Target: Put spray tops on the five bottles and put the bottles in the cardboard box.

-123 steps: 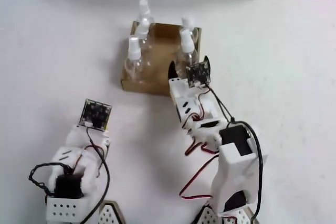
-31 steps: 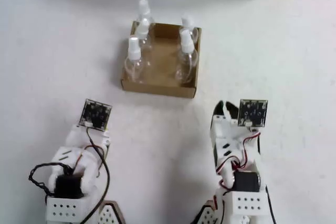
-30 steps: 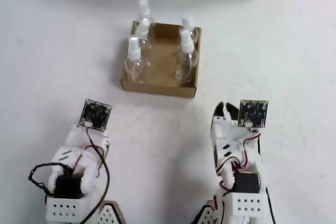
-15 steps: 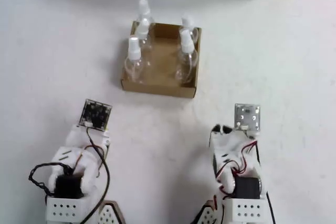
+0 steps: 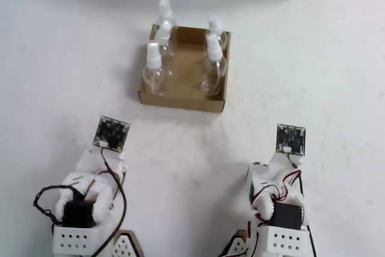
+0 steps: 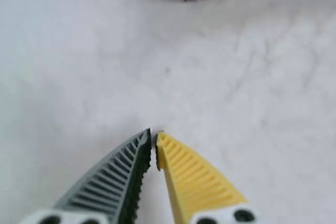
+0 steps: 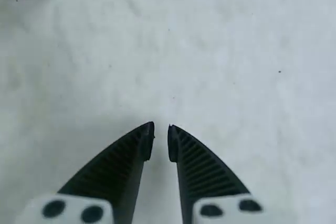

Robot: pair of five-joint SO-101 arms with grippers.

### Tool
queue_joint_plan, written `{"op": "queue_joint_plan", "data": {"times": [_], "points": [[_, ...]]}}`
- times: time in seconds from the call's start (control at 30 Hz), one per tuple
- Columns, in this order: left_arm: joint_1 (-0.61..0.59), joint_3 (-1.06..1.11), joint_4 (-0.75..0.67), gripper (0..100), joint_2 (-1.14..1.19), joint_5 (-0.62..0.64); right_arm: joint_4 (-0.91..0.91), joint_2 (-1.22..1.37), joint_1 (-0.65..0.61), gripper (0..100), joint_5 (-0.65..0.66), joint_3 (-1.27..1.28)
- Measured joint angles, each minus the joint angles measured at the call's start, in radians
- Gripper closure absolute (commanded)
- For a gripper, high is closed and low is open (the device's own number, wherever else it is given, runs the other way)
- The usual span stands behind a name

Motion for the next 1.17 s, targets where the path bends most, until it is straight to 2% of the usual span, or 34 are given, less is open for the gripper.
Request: {"op": "queue_joint_plan", "data": {"times": [0.1,0.17,1.17], "points": [[0.000,0.000,0.110,98,0.000,0.000,0.015,0.000,-0.005,98.4,0.000,0.000],[0.000,0.000,0.133,98,0.000,0.000,0.015,0.000,-0.005,98.4,0.000,0.000],[0.000,0.000,0.137,98,0.000,0.000,0.015,-0.002,-0.006,98.4,0.000,0.000]]}}
